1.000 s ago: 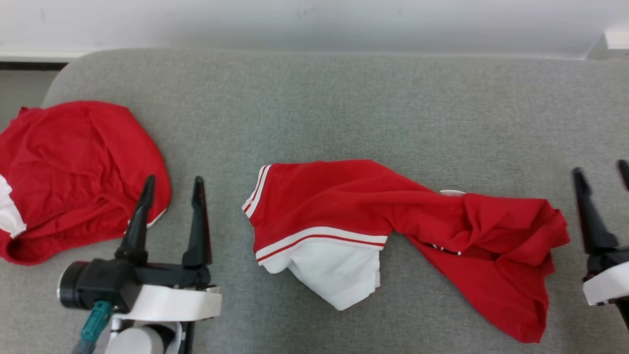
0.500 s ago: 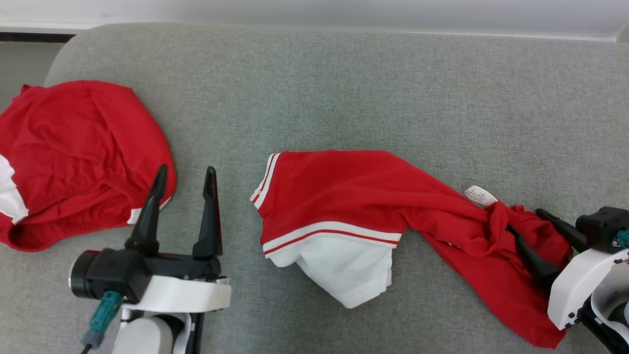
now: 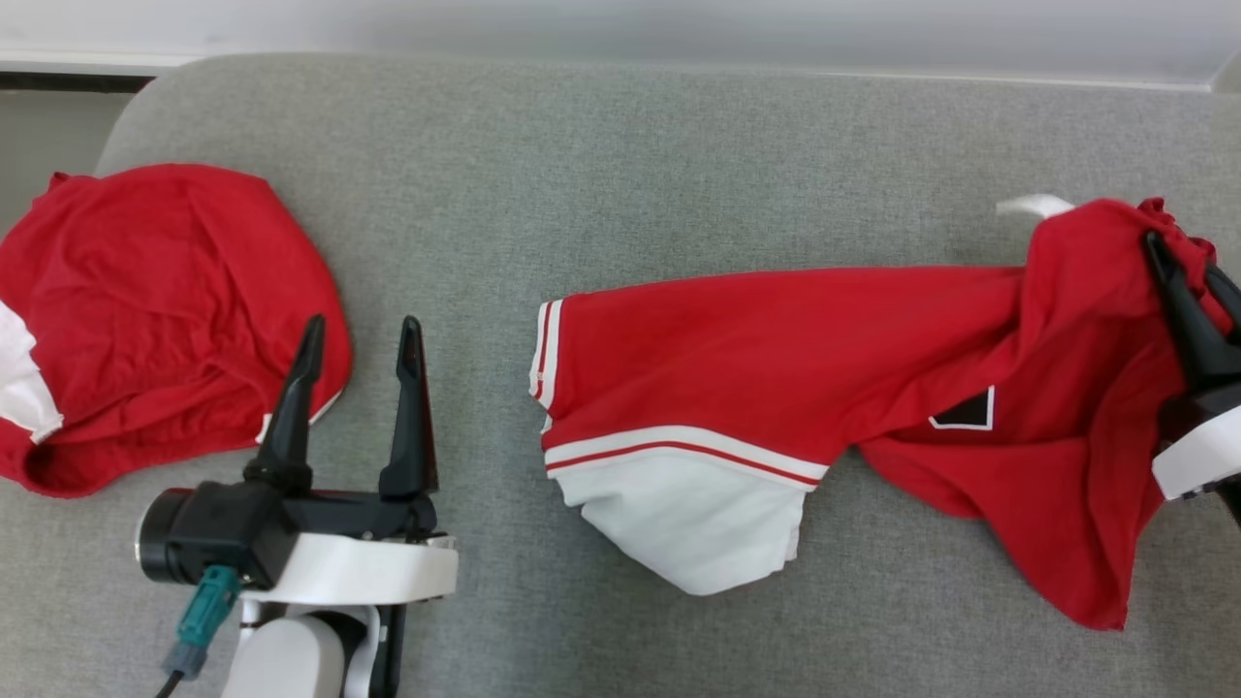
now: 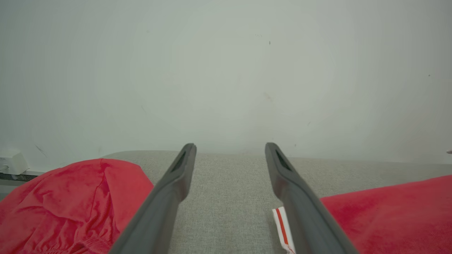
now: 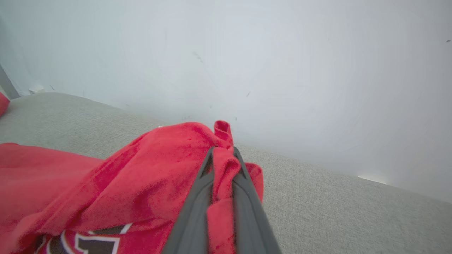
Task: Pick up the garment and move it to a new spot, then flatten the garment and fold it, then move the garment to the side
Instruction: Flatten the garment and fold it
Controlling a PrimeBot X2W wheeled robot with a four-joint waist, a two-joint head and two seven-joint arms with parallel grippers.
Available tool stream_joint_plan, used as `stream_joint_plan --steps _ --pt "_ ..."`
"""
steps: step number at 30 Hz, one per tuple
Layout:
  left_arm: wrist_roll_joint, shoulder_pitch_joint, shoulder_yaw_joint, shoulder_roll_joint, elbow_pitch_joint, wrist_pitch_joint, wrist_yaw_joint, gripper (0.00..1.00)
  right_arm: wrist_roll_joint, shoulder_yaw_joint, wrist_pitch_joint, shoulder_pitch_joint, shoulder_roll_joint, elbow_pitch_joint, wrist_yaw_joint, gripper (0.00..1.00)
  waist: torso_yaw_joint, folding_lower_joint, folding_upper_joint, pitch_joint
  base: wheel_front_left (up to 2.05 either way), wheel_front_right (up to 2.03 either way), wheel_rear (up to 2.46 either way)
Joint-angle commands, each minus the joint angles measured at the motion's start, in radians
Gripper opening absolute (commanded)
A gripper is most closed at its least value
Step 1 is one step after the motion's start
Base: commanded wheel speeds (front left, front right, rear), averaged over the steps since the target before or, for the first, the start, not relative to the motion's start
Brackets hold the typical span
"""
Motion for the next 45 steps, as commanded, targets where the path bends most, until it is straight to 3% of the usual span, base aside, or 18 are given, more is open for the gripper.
stream_joint_plan --steps 1,10,12,13,14,19,24,33,40,45 --pt "0.009 0.000 0.004 0.000 -0.002 0.000 -0.002 1.00 -0.025 -0.007 -0.016 0.006 0.015 0.004 -0.003 0.00 -0.002 -0.0001 0.0000 -0.001 0.00 0.00 0.00" --pt "0.013 0.013 0.012 -0.003 0.002 0.000 -0.009 1.00 -0.158 -0.015 -0.108 0.266 0.135 -0.011 -0.003 0.00 -0.027 -0.0001 0.0000 -0.001 0.00 0.00 0.00" --pt "0.018 0.012 0.012 -0.002 0.006 0.000 -0.013 1.00 -0.175 -0.032 -0.122 0.315 0.166 -0.004 -0.003 0.49 -0.033 -0.0001 0.0000 -0.002 0.00 0.00 0.00" --pt "0.019 0.011 0.013 0.000 0.008 0.000 -0.014 1.00 -0.185 -0.039 -0.125 0.338 0.182 -0.001 -0.003 0.97 -0.035 -0.0001 0.0000 -0.004 0.00 0.00 0.00" --pt "0.019 0.011 0.015 0.001 0.010 0.000 -0.016 1.00 -0.193 -0.048 -0.131 0.359 0.198 -0.003 -0.003 1.00 -0.037 -0.0001 0.0000 -0.006 0.00 0.00 0.00" --pt "0.021 0.021 0.022 0.005 0.018 0.000 -0.016 1.00 -0.227 -0.099 -0.157 0.445 0.259 -0.053 -0.003 1.00 -0.042 -0.0001 0.0000 -0.024 0.00 0.00 0.00" --pt "0.020 0.042 0.034 0.007 0.020 0.000 -0.010 1.00 -0.249 -0.154 -0.170 0.519 0.306 -0.179 -0.003 1.00 -0.043 -0.0001 0.0000 -0.049 0.00 0.00 0.00" --pt "0.019 0.085 0.052 0.011 0.011 0.000 0.000 1.00 -0.251 -0.247 -0.118 0.538 0.324 -0.441 -0.003 1.00 -0.051 -0.0001 0.0000 -0.083 0.00 0.00 0.00" --pt "0.023 0.083 0.047 0.014 0.009 0.000 -0.002 1.00 -0.230 -0.356 -0.045 0.453 0.285 -0.393 -0.003 1.00 -0.043 -0.0001 0.0000 -0.087 0.00 0.00 0.00" --pt "0.024 0.087 0.042 0.014 0.009 0.000 -0.003 1.00 -0.201 -0.377 -0.032 0.434 0.269 -0.343 -0.003 1.00 -0.037 -0.0001 0.0000 -0.085 0.00 0.00 0.00"
